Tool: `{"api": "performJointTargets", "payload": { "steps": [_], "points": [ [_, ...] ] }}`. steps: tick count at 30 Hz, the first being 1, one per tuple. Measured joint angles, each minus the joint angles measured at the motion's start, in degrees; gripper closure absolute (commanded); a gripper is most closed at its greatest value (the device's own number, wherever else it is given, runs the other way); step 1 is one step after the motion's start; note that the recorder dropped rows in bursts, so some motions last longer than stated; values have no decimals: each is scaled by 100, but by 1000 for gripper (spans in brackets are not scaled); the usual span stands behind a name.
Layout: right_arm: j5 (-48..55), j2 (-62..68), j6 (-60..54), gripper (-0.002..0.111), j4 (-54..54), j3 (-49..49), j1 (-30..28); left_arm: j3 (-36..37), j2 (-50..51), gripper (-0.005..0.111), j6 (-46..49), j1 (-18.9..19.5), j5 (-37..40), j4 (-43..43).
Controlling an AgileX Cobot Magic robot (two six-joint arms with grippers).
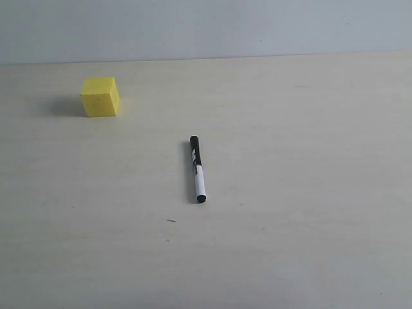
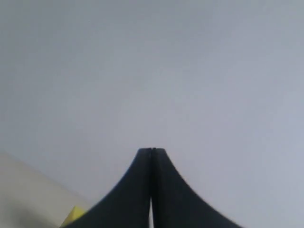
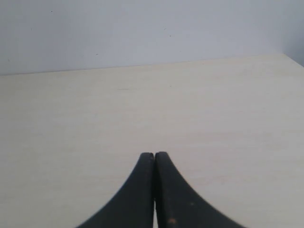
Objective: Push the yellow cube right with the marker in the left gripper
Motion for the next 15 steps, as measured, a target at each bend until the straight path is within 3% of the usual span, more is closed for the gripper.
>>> {"api": "performJointTargets", "payload": {
  "steps": [5,9,12,15],
  "points": [
    [0,0,0,108,0,0,0,-44,-8,107,-261,0,-1448,0],
    [0,0,0,108,0,0,0,-716,95,107,-401,0,-2071,231],
    [0,0,0,108,0,0,0,-1589,620,107,-443,0,-2018,852],
    [0,0,0,108,0,0,0,-2500,1461,107,-934,0,-1204,1973]
  ]
}}
